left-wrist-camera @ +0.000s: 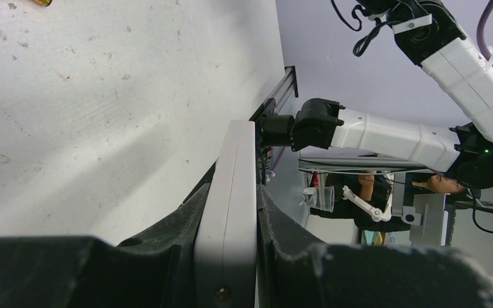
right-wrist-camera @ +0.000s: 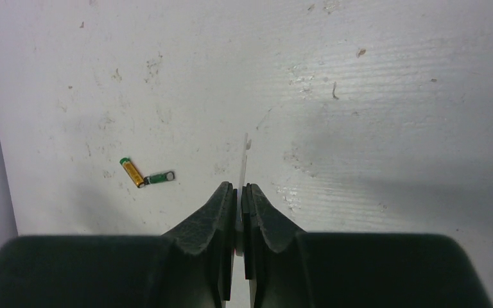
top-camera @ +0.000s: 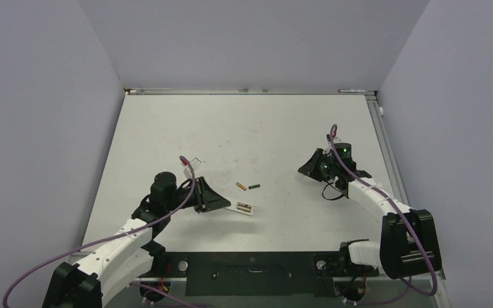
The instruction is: Load the batteries into the remote control
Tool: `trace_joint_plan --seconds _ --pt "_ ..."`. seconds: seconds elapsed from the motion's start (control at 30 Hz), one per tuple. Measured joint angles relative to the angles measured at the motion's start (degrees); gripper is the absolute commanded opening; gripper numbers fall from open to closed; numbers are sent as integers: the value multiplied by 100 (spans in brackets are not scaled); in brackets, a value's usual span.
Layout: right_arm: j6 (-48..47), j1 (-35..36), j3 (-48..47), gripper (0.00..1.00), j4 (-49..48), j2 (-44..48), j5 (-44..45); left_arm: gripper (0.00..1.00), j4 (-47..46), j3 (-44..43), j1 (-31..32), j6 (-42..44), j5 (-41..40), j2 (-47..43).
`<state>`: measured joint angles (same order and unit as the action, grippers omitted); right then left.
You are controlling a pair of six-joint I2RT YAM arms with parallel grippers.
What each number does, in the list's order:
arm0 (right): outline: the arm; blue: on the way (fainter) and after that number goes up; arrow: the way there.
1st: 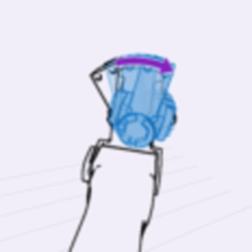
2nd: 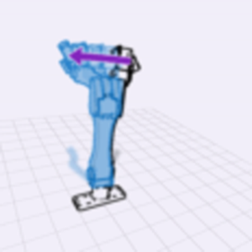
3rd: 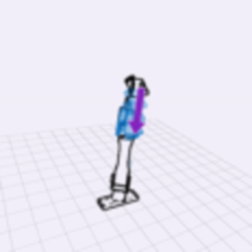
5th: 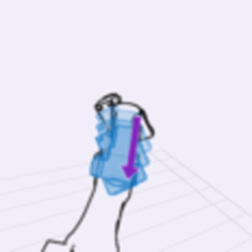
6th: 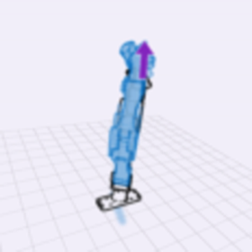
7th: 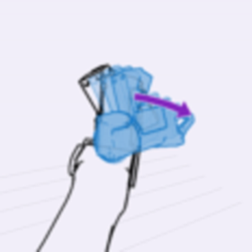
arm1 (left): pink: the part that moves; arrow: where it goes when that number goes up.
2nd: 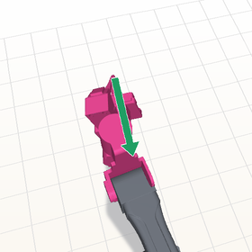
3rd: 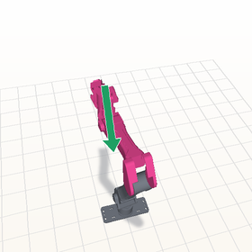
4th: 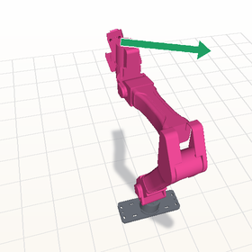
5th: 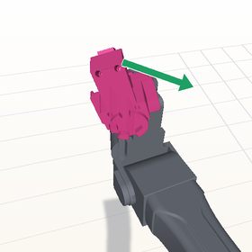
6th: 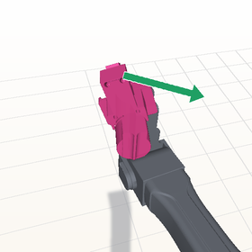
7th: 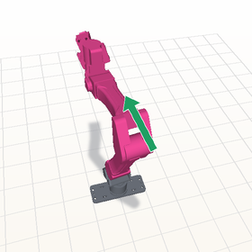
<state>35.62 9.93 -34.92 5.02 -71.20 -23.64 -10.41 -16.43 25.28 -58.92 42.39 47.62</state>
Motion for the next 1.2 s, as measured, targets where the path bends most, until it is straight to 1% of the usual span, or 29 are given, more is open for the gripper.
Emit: trace_joint_plan --seconds 0.23,0.63,0.77,1.2 --pt "271 -422 120 9 -675 -649 -374 0 -216 13 0 -63 28 192" --pt "680 -643 153 9 -1650 -1537 -599 0 -424 22 0 -87 109 435" --pt "743 -717 153 12 -1867 -1810 -640 0 -496 22 0 -87 127 507" --pt "876 -861 151 28 -2232 -2236 -684 0 -634 98 0 -90 153 597"
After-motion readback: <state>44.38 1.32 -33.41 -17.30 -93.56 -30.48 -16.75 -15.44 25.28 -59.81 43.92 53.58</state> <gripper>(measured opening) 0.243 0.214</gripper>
